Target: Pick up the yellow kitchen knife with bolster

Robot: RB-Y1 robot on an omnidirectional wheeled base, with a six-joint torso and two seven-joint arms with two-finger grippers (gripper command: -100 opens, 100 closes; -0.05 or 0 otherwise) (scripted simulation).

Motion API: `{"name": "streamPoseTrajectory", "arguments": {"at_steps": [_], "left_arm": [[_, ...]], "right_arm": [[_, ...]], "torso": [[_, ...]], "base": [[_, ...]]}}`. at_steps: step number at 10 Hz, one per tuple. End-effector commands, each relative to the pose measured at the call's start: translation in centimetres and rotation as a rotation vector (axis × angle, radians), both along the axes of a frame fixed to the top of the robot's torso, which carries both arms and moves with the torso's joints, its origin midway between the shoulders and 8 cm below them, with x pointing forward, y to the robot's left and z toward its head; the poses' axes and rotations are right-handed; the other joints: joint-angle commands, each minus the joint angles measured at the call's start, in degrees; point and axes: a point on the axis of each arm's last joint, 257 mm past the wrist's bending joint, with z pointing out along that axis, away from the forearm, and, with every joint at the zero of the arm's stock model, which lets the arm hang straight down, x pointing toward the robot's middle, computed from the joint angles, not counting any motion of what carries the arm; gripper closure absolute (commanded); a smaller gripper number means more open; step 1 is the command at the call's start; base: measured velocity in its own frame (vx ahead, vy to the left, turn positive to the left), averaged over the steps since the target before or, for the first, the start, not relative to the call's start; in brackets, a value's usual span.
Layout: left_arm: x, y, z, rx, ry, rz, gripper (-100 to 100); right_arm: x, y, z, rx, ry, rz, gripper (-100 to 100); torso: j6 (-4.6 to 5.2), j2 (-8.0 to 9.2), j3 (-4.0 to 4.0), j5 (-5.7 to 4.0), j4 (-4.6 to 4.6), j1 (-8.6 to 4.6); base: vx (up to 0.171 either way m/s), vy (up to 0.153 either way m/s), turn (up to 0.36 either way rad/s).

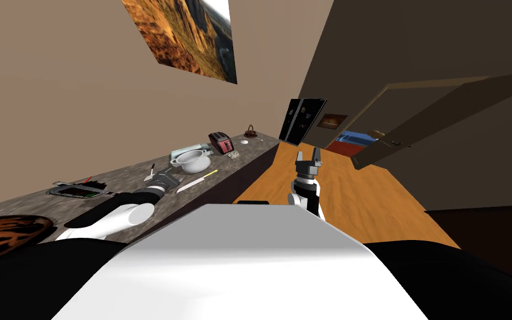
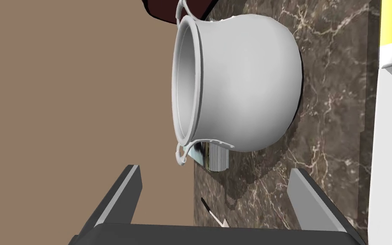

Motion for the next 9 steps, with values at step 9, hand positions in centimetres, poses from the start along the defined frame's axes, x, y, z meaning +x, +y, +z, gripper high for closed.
{"name": "streamPoseTrajectory", "arguments": {"at_steps": [9], "left_arm": [[-4.5,3.6,-5.2,-0.101,0.252,0.088,-100]], "right_arm": [[0.0,0.0,0.0,0.000,0.000,0.000,0]], "torso": [[-0.01,0.00,0.01,0.02,0.00,0.09]], "base": [[0.087,-0.058,0.046]]}}
